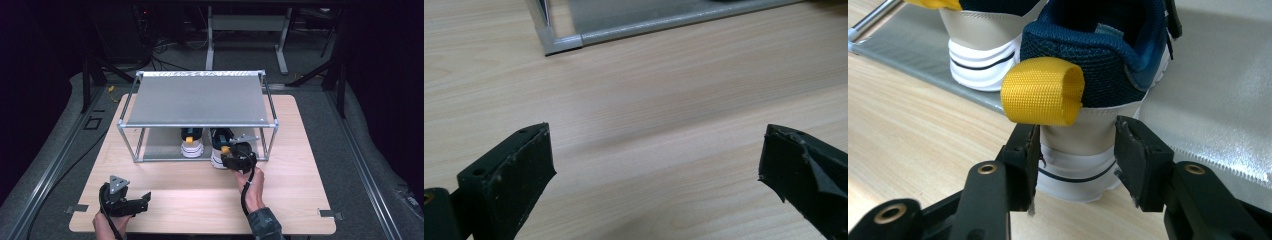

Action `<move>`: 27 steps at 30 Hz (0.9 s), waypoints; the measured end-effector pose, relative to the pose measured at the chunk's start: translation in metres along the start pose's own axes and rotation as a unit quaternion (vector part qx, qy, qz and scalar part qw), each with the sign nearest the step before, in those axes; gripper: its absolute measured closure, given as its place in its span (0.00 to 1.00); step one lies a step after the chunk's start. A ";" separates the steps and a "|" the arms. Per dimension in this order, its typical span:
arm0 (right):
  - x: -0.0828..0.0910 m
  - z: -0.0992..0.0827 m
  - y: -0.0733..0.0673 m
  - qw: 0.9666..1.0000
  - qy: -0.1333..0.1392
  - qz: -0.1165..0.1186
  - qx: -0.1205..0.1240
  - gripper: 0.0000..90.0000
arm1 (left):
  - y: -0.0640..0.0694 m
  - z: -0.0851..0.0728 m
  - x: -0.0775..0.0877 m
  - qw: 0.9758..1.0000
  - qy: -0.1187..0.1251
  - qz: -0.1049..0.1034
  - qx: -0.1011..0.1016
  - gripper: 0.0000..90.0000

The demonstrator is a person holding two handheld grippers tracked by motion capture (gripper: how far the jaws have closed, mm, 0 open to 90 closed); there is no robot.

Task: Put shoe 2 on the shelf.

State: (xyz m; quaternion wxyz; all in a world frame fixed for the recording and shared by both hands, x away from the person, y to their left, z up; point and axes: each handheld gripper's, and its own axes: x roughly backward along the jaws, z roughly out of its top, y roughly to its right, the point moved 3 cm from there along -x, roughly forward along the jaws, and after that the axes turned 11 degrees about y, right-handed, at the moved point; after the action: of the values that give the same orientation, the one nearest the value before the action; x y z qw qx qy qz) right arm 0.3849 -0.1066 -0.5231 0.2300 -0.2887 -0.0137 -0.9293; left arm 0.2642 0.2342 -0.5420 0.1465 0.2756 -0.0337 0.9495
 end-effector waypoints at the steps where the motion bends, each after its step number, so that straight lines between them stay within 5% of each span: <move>1: -0.001 0.001 0.000 1.000 -0.002 -0.004 0.003 0.57 | 0.001 0.000 0.001 1.000 0.002 -0.001 -0.001 0.01; 8: -0.019 0.004 0.001 1.000 -0.017 -0.006 -0.001 0.34 | 0.004 0.001 -0.001 1.000 0.002 -0.006 -0.003 0.01; 27: -0.032 0.008 -0.002 1.000 -0.003 -0.027 -0.004 0.39 | 0.005 0.006 0.001 1.000 0.008 -0.008 -0.003 0.01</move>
State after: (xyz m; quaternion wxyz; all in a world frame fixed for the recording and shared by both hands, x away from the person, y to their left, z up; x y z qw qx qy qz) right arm 0.4110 -0.0901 -0.5337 0.2034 -0.2919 -0.0188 -0.9344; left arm 0.2647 0.2285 -0.5365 0.1553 0.2678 -0.0336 0.9503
